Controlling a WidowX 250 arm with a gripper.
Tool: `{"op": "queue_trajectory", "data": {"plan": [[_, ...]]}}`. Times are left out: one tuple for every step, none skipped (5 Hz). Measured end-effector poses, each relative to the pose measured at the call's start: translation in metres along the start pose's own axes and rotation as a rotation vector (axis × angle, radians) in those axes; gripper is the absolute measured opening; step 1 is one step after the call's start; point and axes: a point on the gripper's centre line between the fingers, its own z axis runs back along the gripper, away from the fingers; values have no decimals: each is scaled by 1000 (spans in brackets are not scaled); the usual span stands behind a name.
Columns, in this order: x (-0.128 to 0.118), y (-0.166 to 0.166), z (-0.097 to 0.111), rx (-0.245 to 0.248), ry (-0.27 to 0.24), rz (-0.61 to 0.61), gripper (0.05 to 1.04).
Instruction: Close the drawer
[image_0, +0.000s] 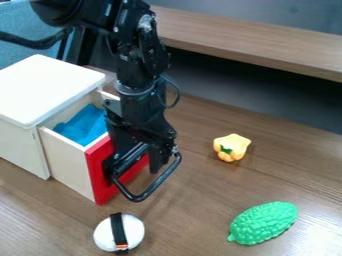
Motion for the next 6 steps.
{"op": "queue_trajectory", "data": {"plan": [[4,7,-1,12,-1,18,1000],[10,20,-3,24,-2,52,999],[13,27,-8,31,11,68,999],[14,34,-9,37,19,78,999],[12,45,-9,63,39,78,999],[7,61,-9,88,52,96,999]]}}
